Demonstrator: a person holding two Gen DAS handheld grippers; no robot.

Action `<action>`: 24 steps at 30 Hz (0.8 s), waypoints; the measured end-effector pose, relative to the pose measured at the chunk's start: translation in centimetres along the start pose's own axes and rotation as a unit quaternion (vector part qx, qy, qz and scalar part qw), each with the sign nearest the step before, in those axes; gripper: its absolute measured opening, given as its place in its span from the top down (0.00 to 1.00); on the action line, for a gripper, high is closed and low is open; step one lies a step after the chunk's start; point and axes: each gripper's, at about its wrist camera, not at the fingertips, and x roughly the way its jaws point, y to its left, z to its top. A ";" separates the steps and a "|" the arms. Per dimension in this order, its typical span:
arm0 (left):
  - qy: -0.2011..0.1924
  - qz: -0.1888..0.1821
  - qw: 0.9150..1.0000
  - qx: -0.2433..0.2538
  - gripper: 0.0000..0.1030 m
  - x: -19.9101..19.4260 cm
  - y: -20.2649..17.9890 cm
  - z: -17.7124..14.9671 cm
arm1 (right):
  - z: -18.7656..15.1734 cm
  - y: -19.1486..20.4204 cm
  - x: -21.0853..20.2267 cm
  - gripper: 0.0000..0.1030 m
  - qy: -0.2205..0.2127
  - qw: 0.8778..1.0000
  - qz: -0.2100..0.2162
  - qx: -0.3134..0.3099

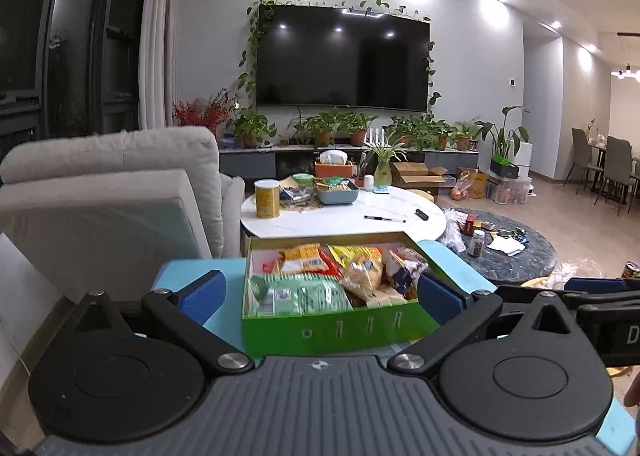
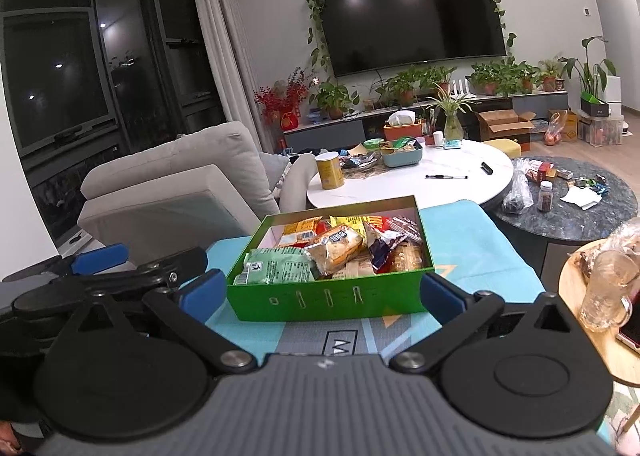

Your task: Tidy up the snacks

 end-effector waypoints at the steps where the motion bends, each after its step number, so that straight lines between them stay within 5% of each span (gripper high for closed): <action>1: 0.005 -0.002 1.000 -0.003 0.00 0.0 0.1 -0.3 | -0.4 0.0 -0.2 0.24 -0.002 1.000 -0.002 0.001; 24: 0.009 0.036 0.999 0.002 0.00 -1.3 1.3 -2.6 | -2.9 1.0 -1.1 0.24 -0.009 0.999 -0.039 -0.024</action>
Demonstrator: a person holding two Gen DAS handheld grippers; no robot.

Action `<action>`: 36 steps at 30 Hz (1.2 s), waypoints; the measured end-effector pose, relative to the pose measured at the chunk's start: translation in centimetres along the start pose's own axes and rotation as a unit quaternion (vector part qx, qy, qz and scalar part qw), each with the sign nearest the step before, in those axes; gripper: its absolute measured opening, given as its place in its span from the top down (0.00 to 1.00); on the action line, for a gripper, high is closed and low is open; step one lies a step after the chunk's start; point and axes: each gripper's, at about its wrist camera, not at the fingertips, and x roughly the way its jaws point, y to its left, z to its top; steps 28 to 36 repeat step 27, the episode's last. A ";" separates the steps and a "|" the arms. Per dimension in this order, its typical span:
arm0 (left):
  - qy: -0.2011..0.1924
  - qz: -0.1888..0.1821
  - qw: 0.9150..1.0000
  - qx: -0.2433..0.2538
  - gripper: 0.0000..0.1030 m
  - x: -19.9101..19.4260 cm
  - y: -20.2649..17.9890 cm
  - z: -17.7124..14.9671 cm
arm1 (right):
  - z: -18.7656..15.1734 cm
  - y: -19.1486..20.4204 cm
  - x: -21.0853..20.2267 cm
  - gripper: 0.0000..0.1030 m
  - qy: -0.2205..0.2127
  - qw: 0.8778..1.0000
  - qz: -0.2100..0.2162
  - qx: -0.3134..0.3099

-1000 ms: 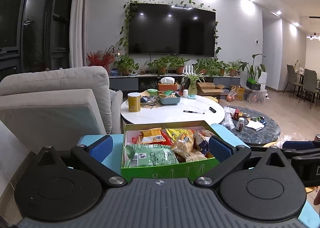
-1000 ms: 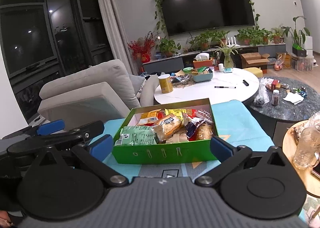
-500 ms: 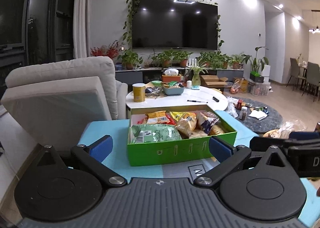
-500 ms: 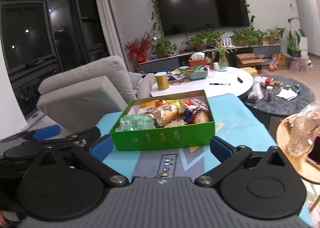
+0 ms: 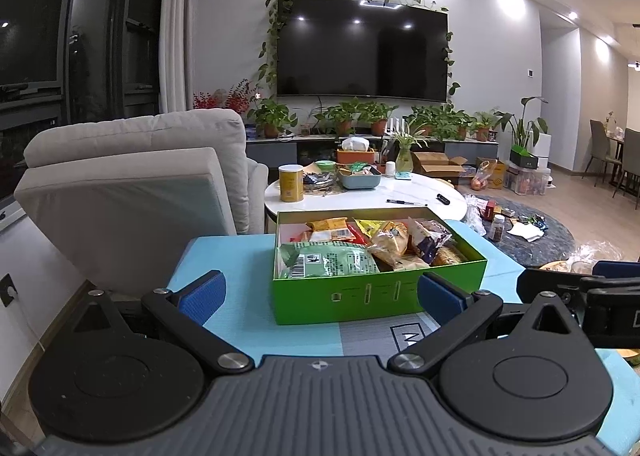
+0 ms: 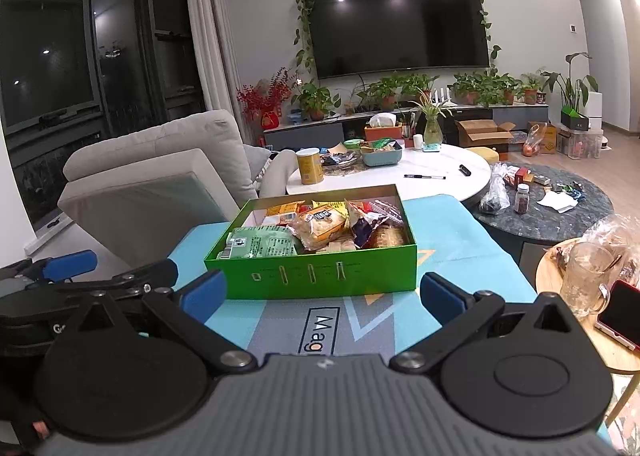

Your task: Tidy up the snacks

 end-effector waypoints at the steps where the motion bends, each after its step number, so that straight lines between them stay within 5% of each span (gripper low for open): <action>1: 0.000 0.000 1.000 -0.001 0.00 0.0 0.1 0.0 | 0.0 0.0 0.0 0.24 -0.001 1.000 0.000 0.000; 36: 0.020 0.001 1.000 -0.002 0.00 0.4 0.1 -0.3 | 0.0 0.4 -0.1 0.24 -0.003 1.000 0.007 0.000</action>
